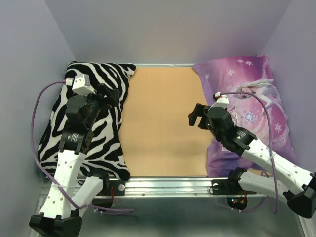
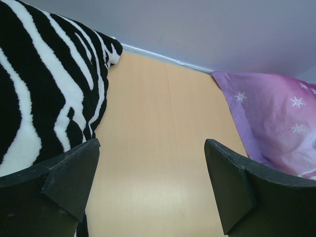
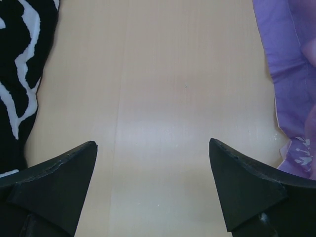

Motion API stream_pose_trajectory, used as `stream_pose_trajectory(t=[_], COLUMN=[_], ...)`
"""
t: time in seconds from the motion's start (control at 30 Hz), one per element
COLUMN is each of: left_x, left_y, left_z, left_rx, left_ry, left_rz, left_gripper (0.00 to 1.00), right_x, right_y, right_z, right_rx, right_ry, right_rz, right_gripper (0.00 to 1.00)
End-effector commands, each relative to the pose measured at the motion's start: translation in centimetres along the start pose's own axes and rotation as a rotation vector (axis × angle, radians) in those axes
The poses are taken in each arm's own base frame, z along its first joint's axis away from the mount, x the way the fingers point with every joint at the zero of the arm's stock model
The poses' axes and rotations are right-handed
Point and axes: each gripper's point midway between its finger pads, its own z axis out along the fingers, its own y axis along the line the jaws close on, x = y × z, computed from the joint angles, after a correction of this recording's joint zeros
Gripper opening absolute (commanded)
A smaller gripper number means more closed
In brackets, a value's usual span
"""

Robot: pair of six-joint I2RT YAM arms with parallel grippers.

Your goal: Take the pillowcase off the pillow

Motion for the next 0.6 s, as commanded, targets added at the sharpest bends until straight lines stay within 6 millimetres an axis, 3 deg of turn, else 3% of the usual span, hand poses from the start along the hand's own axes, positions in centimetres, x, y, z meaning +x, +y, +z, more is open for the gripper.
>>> stream_pose_trajectory(t=[0.0, 0.17, 0.27, 0.43, 0.57], left_x=[-1.1, -0.9, -0.7, 0.4, 2.7], left_y=[-0.9, -0.6, -1.5, -1.7, -1.8], left_z=[-0.4, -0.4, -0.8, -1.3, -1.4], left_rx=[0.050, 0.032, 0.079, 0.109, 0.151], left_ry=[-0.042, -0.010, -0.003, 0.015, 0.066], left_rz=[0.035, 0.057, 0.052, 0.029, 0.005], left_gripper=[0.99, 0.99, 0.99, 0.99, 0.99], right_x=[-2.3, -2.6, -2.7, -1.0, 0.3], right_y=[0.1, -0.2, -1.4, -5.5, -10.1], right_z=[-0.7, -0.4, 0.0, 2.2, 3.5], right_rx=[0.002, 0.033, 0.110, 0.349, 0.494], right_ry=[-0.073, -0.078, -0.093, -0.048, 0.014], right_rz=[0.015, 0.001, -0.025, -0.064, 0.059], right_gripper=[1.00, 1.00, 1.00, 1.00, 1.00])
